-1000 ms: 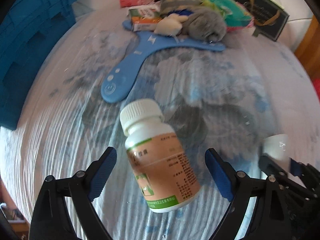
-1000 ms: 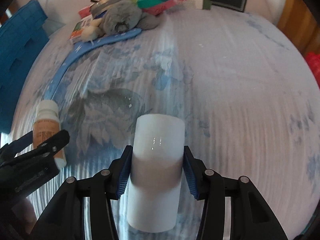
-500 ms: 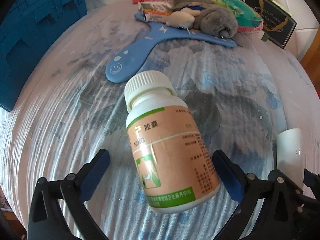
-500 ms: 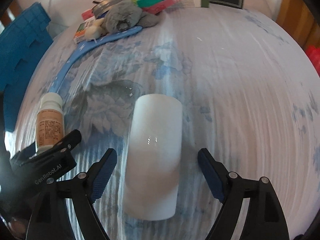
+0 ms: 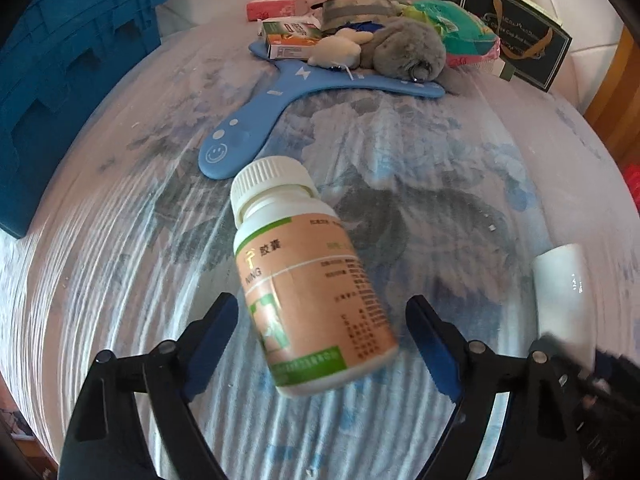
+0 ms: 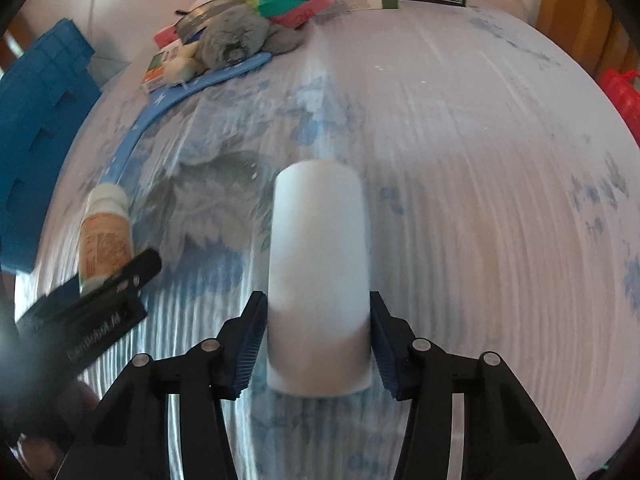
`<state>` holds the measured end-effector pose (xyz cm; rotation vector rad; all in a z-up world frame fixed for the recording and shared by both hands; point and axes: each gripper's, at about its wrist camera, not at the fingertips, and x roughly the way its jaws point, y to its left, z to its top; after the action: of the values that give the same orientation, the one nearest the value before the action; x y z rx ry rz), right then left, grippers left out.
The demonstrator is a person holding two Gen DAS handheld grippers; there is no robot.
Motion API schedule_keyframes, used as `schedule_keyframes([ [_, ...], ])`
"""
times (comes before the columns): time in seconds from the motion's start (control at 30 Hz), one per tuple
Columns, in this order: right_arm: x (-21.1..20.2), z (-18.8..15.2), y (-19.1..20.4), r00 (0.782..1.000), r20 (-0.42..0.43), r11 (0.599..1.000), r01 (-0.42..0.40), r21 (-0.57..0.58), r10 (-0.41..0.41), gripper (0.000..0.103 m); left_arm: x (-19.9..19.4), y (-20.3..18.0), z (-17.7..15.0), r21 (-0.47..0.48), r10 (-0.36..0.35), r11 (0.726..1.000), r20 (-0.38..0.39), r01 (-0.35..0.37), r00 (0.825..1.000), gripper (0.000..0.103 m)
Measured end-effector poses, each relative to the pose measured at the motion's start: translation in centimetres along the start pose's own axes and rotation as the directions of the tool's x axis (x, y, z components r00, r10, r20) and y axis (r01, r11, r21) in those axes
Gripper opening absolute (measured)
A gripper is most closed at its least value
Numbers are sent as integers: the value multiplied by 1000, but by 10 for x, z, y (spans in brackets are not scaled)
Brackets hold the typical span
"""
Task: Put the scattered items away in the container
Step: 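Hold the lint roller in the right tool while the left tool grasps the white pill bottle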
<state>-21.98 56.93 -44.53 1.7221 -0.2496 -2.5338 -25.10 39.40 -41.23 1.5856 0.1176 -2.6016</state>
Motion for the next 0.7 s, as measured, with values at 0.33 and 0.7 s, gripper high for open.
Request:
schedule_keyframes([
  [0.33,5,-2,14,995,63,996,74,-55,-71,46,6,-11,-4,54,-19,998,1,19,1000,60],
  [0.7,-24,-3,45,994,113,998,4,-66,3,46,-35,8,-4,103,-18,995,76,10,997,50],
])
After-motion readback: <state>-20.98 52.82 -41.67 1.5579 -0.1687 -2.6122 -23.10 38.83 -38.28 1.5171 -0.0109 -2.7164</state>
